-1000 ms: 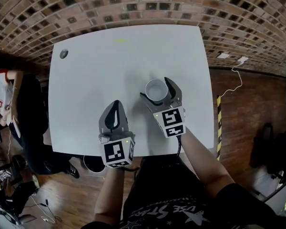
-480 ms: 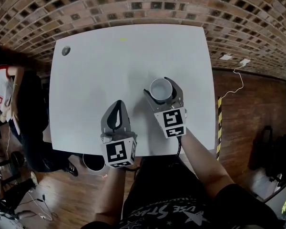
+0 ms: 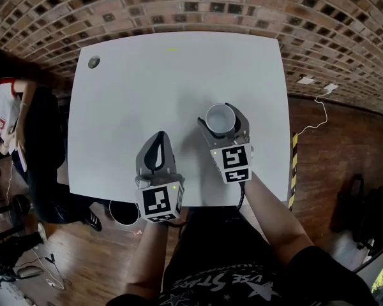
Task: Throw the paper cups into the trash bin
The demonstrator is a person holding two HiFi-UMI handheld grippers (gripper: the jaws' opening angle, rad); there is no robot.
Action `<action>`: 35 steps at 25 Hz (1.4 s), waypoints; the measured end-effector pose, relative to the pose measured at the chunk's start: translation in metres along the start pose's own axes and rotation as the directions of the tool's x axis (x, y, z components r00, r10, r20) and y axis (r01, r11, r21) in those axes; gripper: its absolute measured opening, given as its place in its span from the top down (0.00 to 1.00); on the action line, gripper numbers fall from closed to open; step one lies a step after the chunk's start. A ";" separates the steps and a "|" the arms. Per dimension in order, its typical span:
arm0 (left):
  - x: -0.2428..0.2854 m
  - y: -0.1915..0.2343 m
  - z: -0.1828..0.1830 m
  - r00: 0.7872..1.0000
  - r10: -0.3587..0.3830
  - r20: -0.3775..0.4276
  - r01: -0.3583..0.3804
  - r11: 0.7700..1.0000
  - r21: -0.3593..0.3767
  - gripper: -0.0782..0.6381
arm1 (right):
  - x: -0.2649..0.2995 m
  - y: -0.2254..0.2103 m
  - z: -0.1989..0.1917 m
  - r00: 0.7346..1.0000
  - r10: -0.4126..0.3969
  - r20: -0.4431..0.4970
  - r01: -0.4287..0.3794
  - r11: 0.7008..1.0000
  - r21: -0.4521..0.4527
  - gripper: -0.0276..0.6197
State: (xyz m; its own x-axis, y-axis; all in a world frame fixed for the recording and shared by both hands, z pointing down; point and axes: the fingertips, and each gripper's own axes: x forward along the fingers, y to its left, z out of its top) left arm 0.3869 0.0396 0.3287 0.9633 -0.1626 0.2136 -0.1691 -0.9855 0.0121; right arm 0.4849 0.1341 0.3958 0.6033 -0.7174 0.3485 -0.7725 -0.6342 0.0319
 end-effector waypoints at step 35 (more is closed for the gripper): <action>-0.151 -0.016 0.094 0.949 0.220 0.225 -0.229 0.973 0.012 0.88 | -0.143 0.095 0.141 0.877 0.373 0.303 -0.330 0.926 -0.186 0.42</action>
State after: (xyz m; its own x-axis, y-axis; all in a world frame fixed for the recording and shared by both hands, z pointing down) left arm 0.2636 0.0751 0.2045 0.9240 -0.3822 -0.0141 -0.3824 -0.9227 -0.0484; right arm 0.3530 0.1358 0.2169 0.3006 -0.9532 0.0334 -0.9508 -0.2968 0.0884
